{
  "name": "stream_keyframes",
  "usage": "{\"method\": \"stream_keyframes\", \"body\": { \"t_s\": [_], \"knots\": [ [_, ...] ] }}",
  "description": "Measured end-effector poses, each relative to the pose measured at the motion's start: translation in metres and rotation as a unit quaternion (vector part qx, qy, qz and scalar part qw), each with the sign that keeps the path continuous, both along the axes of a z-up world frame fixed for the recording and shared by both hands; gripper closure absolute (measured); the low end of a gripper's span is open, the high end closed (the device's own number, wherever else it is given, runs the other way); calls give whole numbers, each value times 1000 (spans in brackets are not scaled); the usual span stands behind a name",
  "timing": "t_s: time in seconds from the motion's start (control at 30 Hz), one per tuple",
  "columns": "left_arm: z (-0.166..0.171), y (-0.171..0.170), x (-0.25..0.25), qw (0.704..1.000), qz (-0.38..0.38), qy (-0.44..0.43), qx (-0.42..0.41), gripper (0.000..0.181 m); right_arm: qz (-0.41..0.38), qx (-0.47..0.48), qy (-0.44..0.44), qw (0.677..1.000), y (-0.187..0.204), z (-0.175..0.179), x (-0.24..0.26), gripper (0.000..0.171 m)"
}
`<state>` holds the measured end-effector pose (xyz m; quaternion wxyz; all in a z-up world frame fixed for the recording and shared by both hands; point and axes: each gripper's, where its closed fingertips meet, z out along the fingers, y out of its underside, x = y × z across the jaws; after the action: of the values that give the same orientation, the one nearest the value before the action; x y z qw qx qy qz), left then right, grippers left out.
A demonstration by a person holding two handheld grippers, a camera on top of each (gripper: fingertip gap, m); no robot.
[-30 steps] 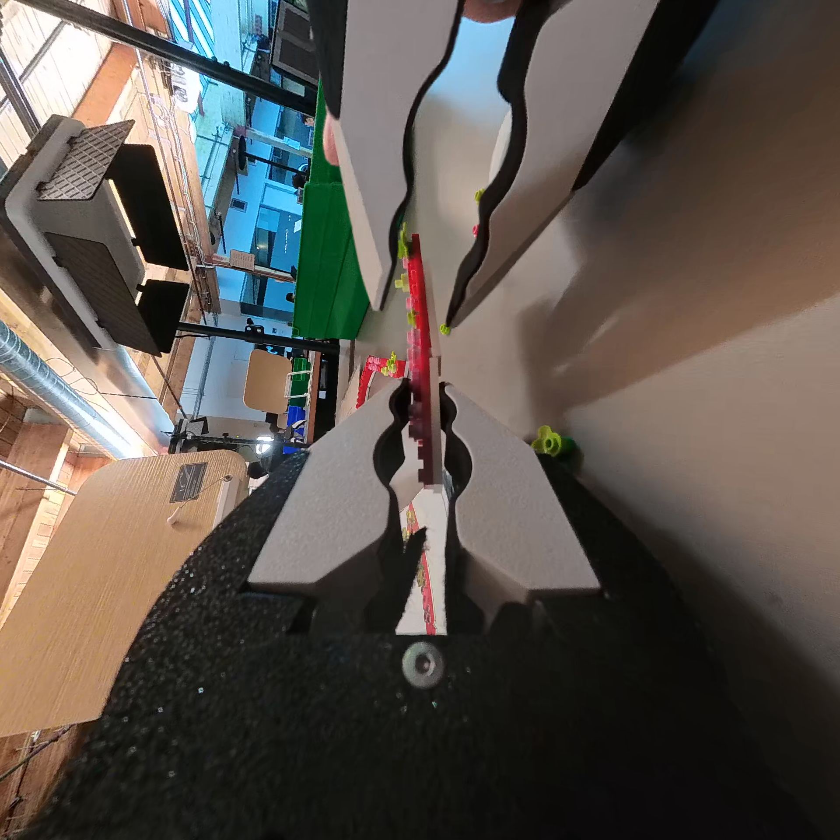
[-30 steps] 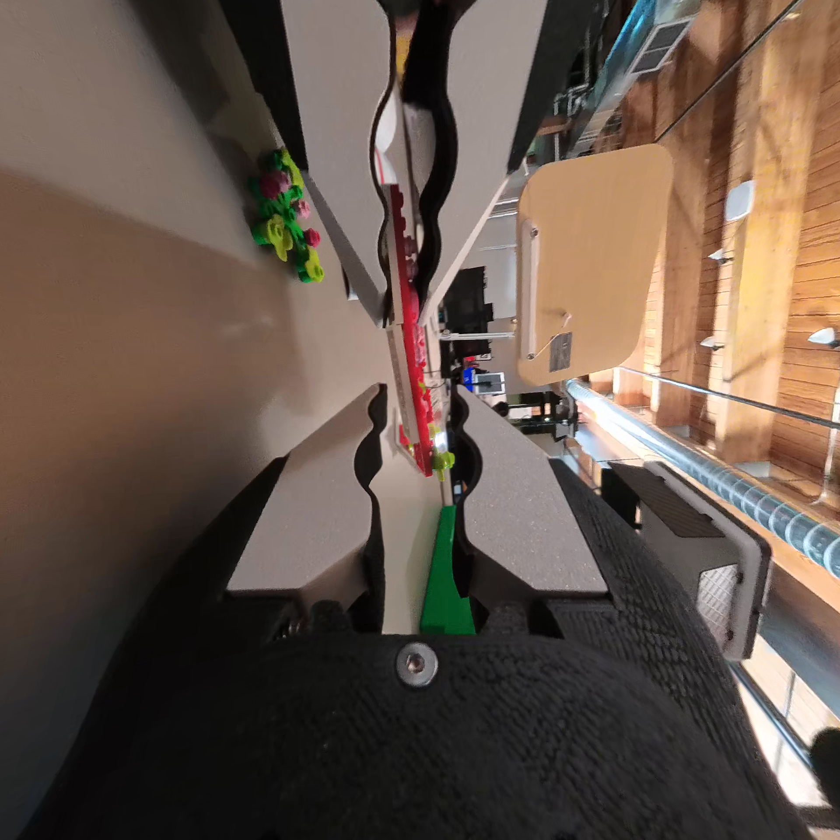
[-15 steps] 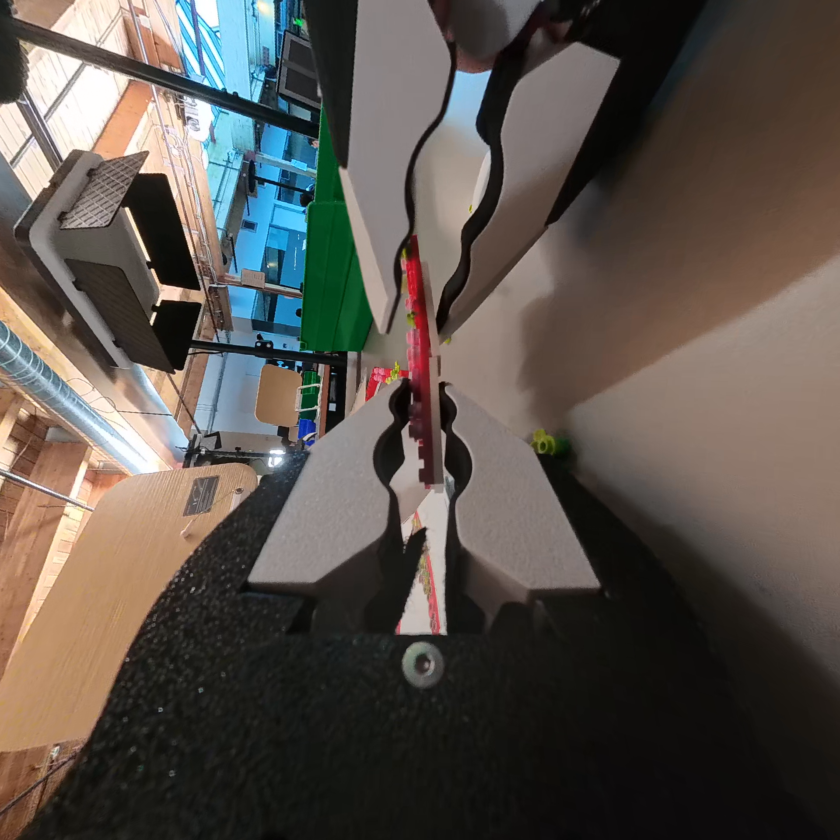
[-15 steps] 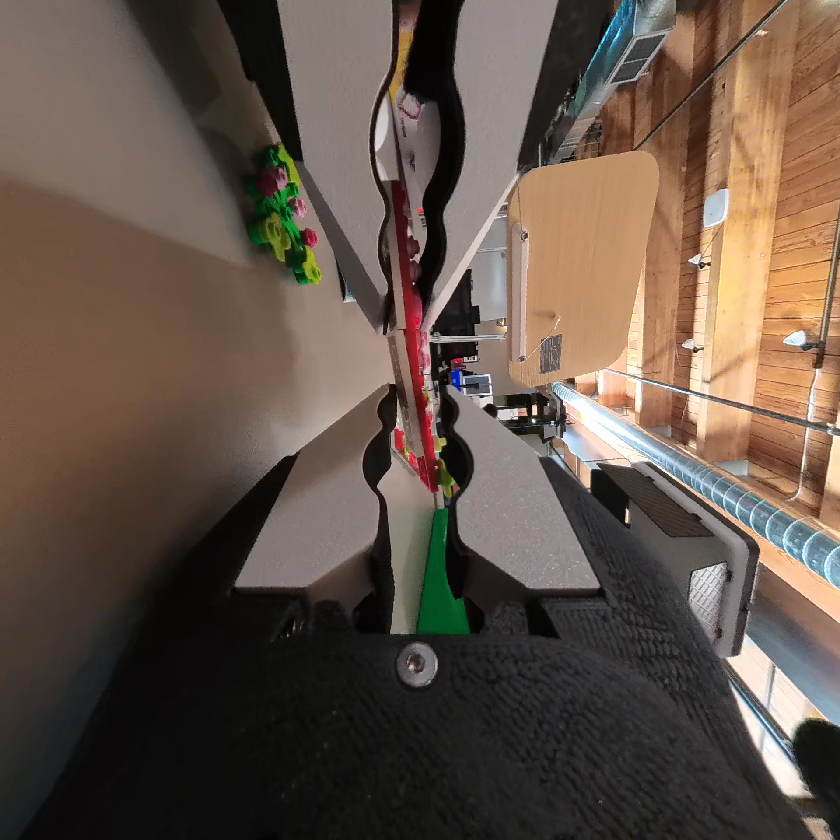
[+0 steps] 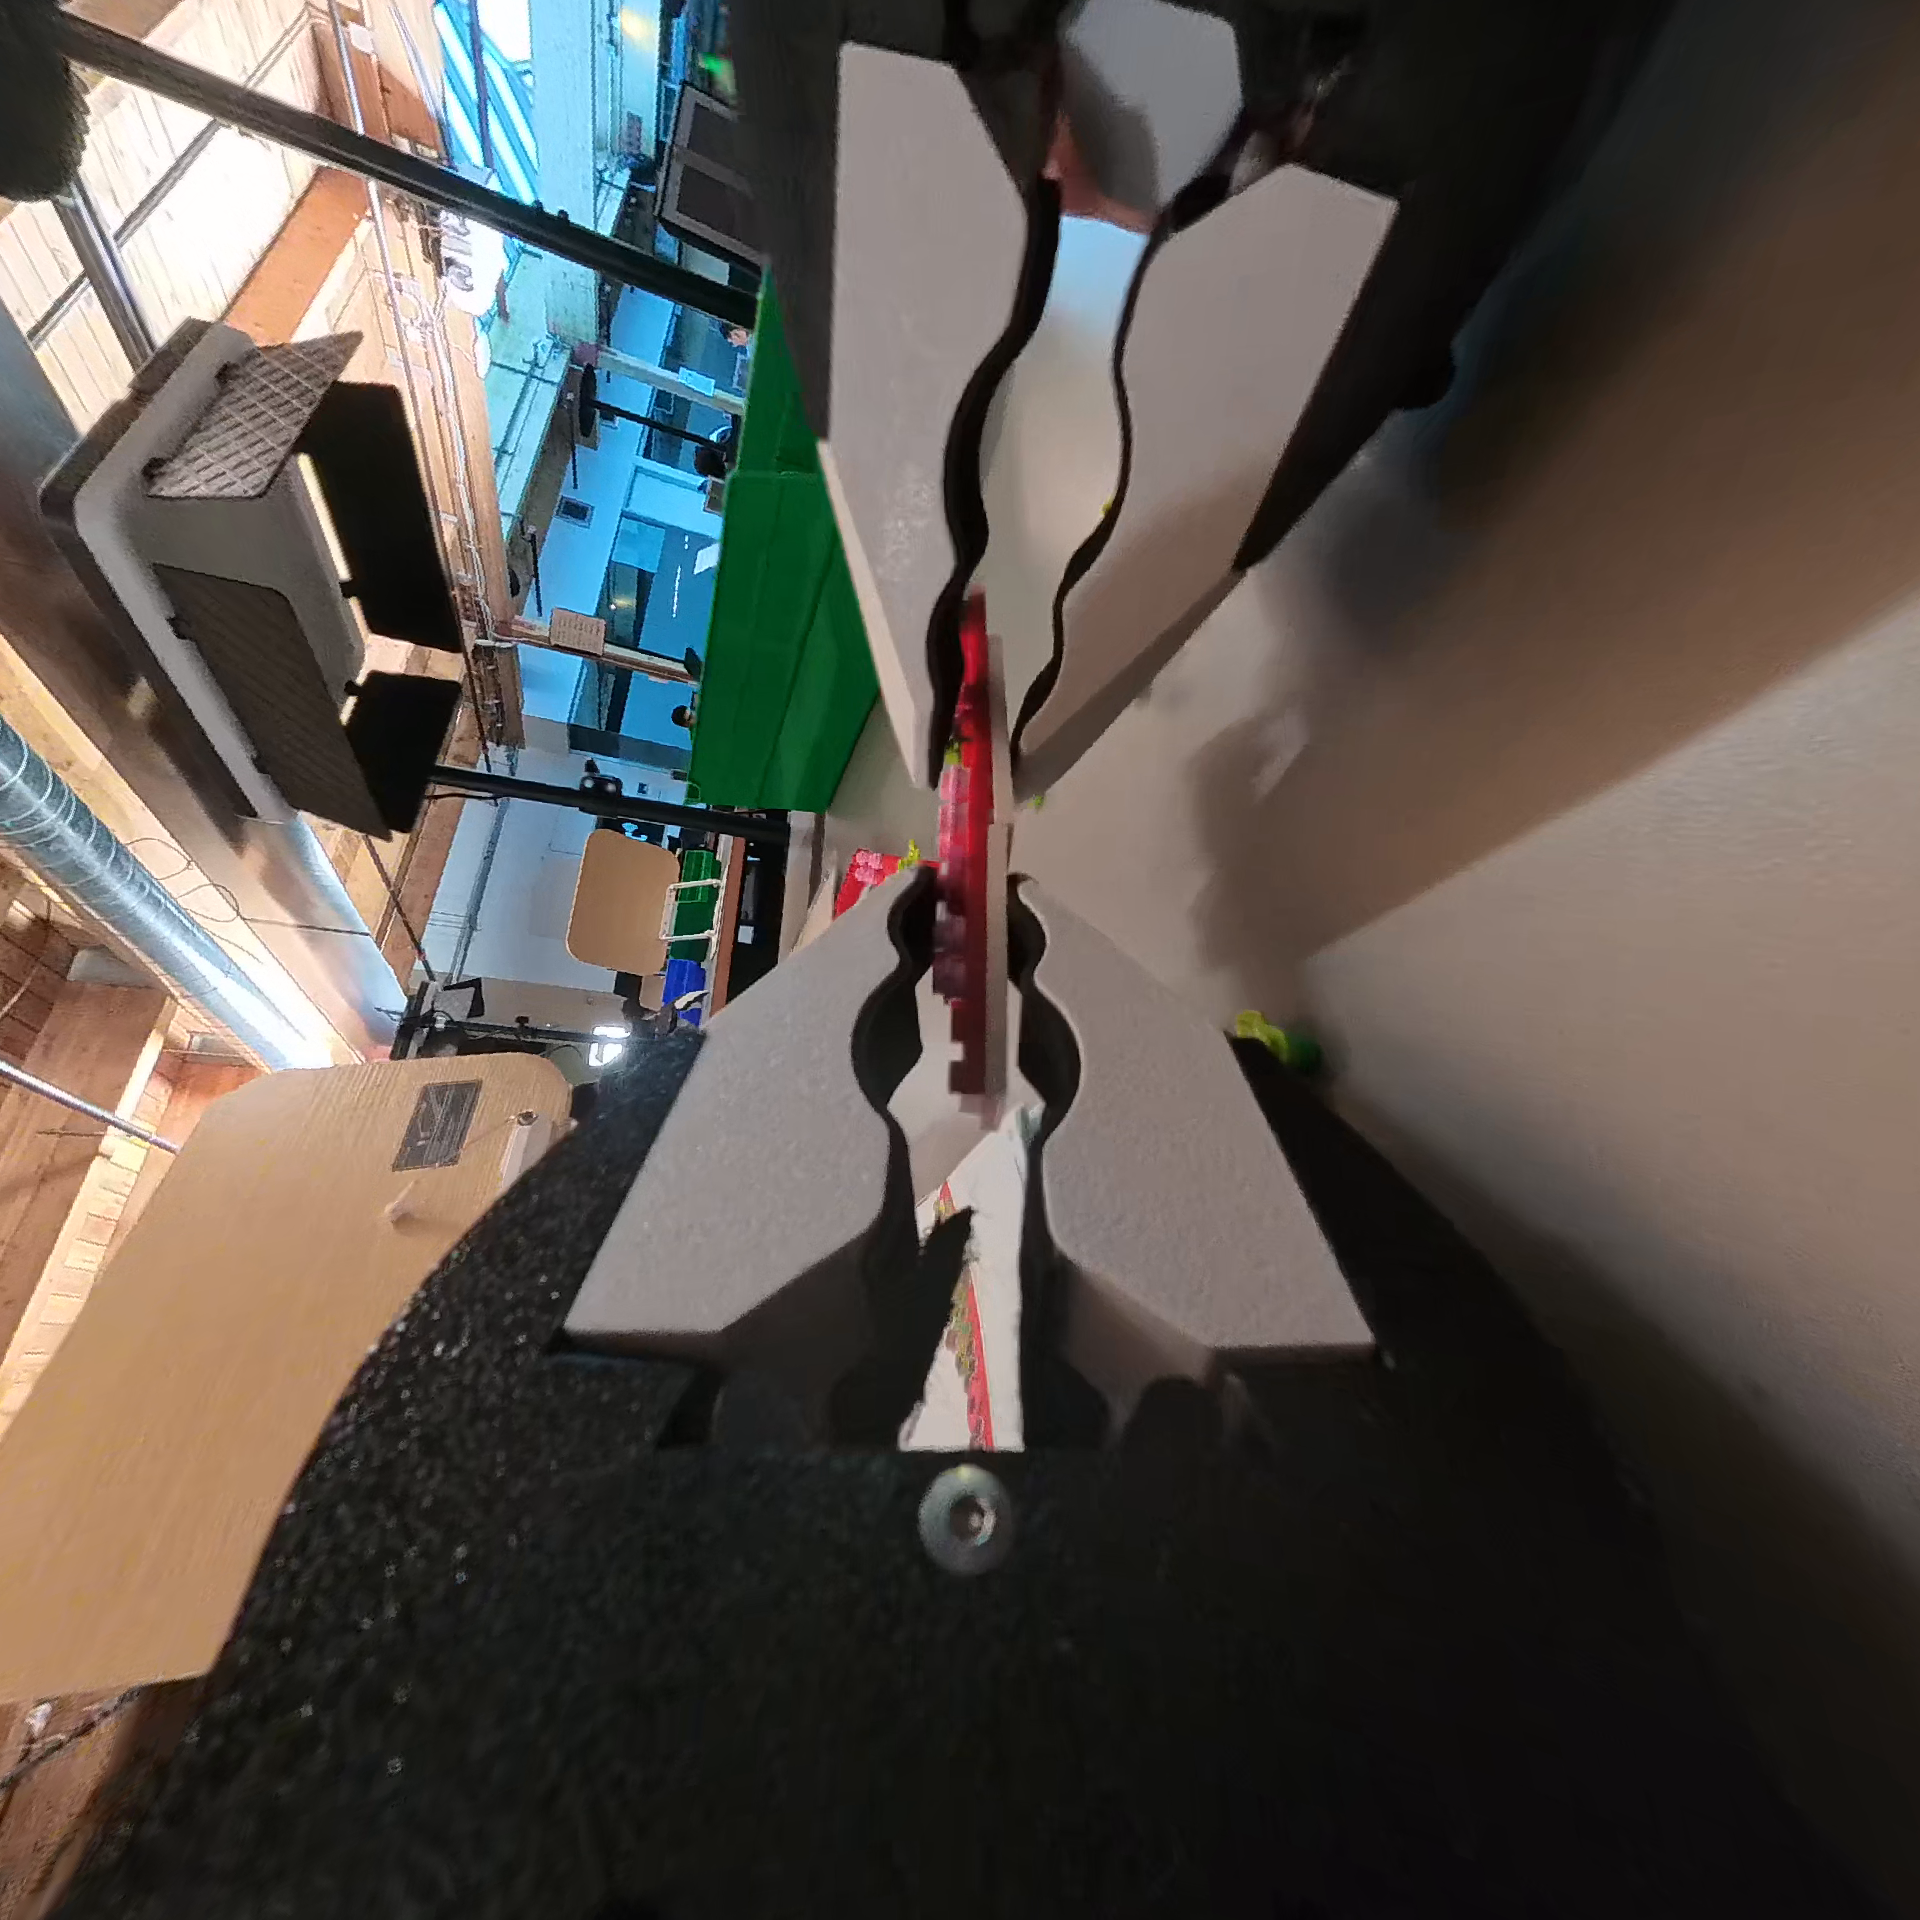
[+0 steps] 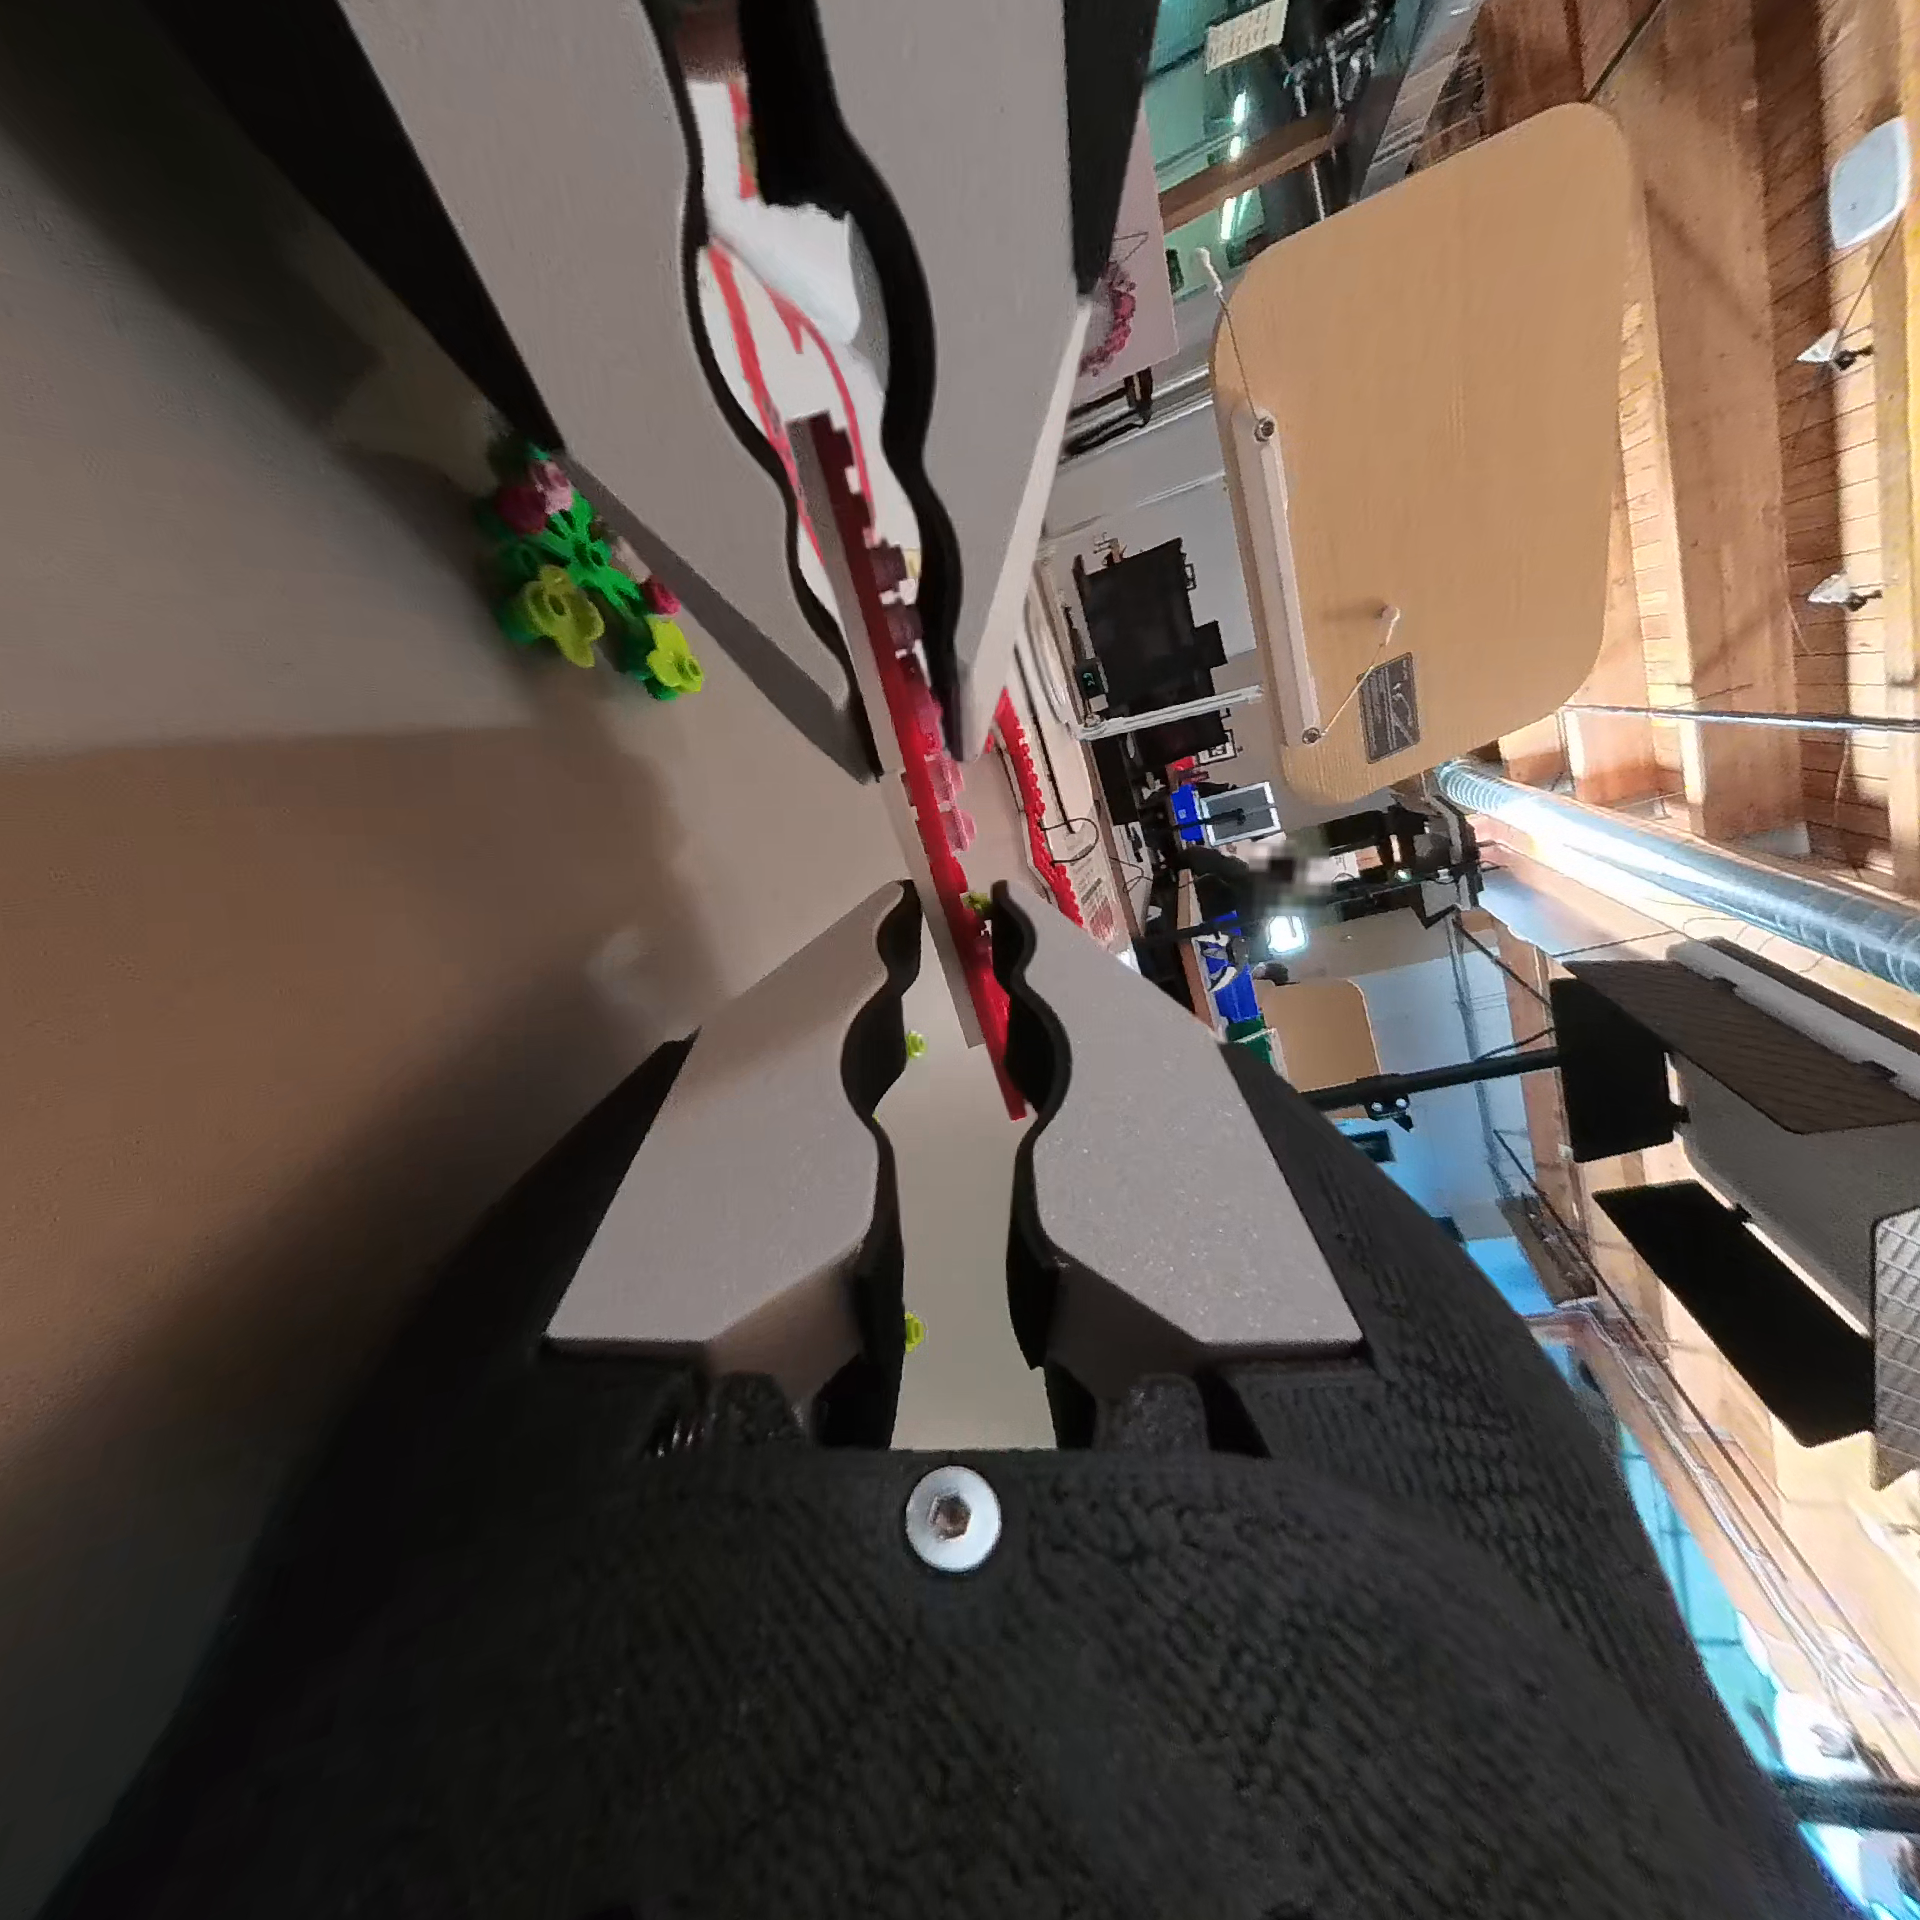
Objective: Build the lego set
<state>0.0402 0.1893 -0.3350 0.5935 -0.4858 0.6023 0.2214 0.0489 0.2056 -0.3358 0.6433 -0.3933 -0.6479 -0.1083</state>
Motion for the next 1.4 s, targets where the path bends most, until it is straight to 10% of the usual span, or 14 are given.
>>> {"method": "stream_keyframes", "body": {
  "t_s": [0.4,1.4],
  "knots": [
    [0,1,0,1000,-5,-13,-7,139,-17,24,-28,999,5,-5,2,161],
    [3,-6,8,999,-17,37,34,173,-22,7,-8,1000,-8,0,-10,161]
  ]
}}
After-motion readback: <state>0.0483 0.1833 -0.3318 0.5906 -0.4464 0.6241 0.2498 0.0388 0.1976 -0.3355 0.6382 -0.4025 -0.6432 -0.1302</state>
